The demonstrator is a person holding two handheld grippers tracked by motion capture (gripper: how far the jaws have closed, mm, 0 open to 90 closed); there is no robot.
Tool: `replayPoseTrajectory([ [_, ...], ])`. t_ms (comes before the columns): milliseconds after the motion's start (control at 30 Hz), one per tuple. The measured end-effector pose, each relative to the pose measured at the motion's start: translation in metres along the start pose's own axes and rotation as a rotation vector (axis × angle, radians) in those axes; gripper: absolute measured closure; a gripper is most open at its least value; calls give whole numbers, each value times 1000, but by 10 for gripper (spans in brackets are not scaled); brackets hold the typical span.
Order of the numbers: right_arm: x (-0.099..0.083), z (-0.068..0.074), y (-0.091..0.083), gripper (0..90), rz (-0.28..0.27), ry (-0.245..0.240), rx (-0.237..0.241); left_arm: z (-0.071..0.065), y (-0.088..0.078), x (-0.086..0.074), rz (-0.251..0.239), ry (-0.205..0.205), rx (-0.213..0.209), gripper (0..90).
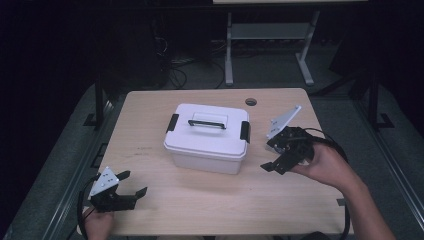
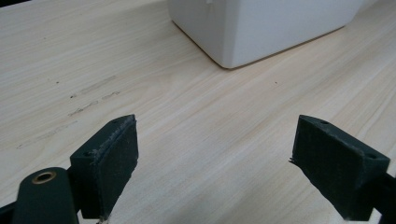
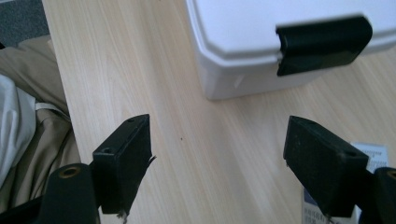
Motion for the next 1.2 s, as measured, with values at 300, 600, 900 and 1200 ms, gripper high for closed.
replayPoseTrajectory([
  [300,28,-6,2,228,8,-36,14,0,0,1,-5,1,-1,137],
  [600,54,-16,3,229,8,-57,22,0,0,1,-6,-10,-5,137],
  [900,77,-23,13,237,11,-91,34,0,-1,1,-8,-5,-5,137],
  [1200,96,-28,20,236,37,-99,38,0,-2,2,-18,-9,-5,137],
])
Point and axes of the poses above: each handheld gripper's, and its own axes: y roughly forward along the jaws, x roughly out of its top, z roughly to its left, the point moved 6 cm from there along y, roughly forward along the jaws, and after that the axes turned 14 degrees about x, right-handed, at the moved point
